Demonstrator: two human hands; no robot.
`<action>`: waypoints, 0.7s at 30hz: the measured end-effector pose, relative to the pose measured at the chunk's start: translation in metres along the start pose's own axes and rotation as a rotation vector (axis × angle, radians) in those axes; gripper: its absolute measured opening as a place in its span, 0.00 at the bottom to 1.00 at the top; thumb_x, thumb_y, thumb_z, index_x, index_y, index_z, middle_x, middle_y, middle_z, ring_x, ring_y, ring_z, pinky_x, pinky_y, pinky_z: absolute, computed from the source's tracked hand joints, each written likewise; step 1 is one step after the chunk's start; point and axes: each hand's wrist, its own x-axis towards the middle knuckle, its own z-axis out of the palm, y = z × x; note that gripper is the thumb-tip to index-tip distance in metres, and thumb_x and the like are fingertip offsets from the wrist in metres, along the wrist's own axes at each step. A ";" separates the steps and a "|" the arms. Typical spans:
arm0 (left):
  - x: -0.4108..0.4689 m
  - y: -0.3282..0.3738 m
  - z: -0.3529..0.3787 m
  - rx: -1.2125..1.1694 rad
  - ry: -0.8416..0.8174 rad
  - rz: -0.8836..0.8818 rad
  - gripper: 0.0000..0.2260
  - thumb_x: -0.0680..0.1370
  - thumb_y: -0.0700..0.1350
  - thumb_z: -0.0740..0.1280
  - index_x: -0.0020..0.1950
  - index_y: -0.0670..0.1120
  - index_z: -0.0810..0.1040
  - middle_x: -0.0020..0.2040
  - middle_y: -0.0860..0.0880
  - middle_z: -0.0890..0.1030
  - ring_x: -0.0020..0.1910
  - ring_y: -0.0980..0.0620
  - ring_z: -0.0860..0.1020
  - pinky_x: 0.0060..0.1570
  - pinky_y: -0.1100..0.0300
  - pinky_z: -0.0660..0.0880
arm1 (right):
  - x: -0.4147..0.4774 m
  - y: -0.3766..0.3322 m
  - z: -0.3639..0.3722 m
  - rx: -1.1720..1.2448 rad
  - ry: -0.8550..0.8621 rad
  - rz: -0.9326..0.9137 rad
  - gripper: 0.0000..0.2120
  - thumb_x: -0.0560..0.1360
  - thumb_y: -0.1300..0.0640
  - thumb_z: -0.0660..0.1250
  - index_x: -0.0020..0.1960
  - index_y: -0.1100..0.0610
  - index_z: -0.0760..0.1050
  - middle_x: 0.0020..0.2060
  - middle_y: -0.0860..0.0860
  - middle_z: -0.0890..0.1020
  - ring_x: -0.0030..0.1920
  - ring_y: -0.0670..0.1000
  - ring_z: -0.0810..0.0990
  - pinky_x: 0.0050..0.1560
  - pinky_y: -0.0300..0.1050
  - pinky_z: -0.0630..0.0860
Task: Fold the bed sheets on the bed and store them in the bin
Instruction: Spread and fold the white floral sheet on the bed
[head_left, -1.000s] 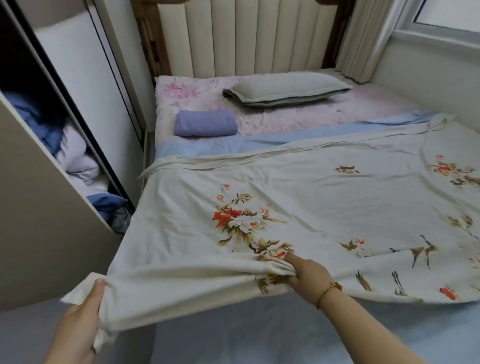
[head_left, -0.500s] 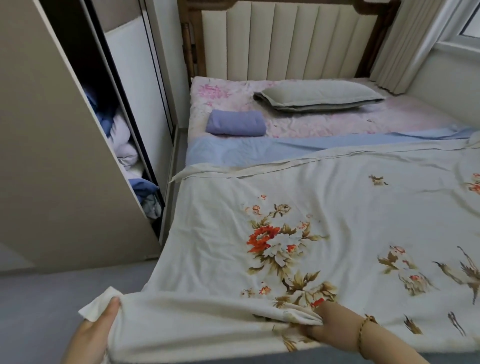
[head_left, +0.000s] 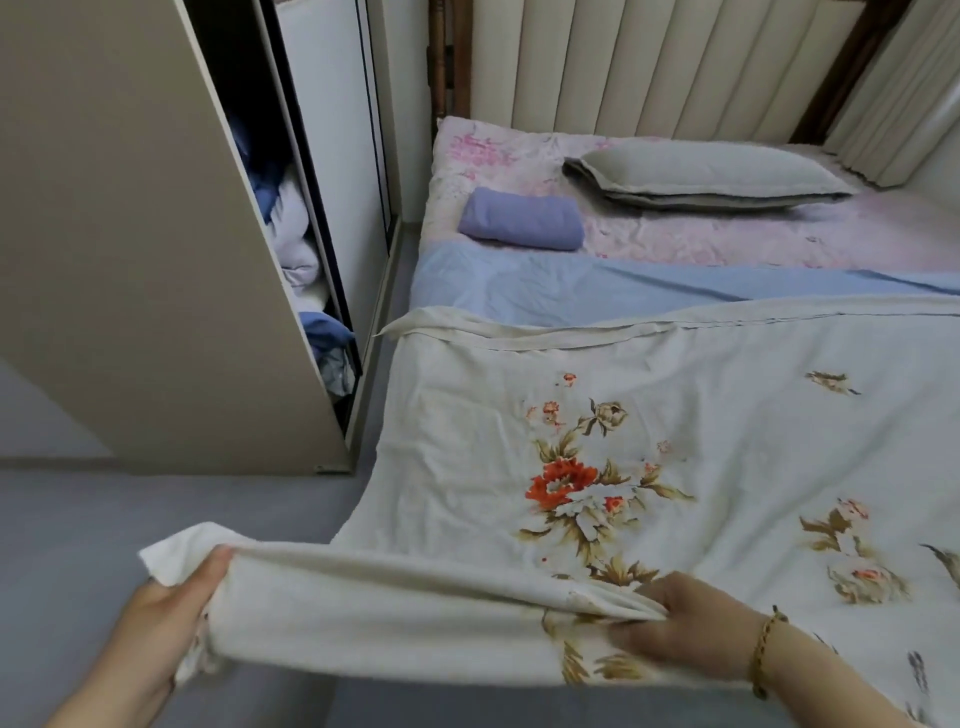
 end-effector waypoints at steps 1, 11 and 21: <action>-0.001 0.012 0.010 0.003 -0.014 -0.001 0.08 0.79 0.41 0.61 0.50 0.38 0.76 0.42 0.40 0.78 0.40 0.45 0.75 0.33 0.63 0.74 | 0.010 0.002 -0.004 -0.012 0.057 -0.013 0.13 0.73 0.51 0.67 0.33 0.54 0.68 0.27 0.46 0.70 0.27 0.41 0.66 0.31 0.30 0.62; 0.088 0.038 0.043 0.051 -0.113 -0.016 0.07 0.77 0.39 0.63 0.40 0.41 0.77 0.38 0.46 0.79 0.41 0.46 0.75 0.42 0.54 0.69 | 0.104 -0.011 -0.071 0.046 0.290 -0.019 0.11 0.74 0.60 0.66 0.33 0.54 0.74 0.21 0.44 0.72 0.23 0.39 0.69 0.29 0.31 0.65; 0.279 0.023 0.119 0.062 -0.240 -0.214 0.06 0.70 0.42 0.73 0.41 0.40 0.80 0.32 0.47 0.82 0.42 0.44 0.78 0.45 0.54 0.71 | 0.261 -0.037 -0.108 0.056 0.409 0.219 0.12 0.75 0.61 0.64 0.34 0.49 0.73 0.29 0.48 0.76 0.33 0.48 0.72 0.34 0.37 0.66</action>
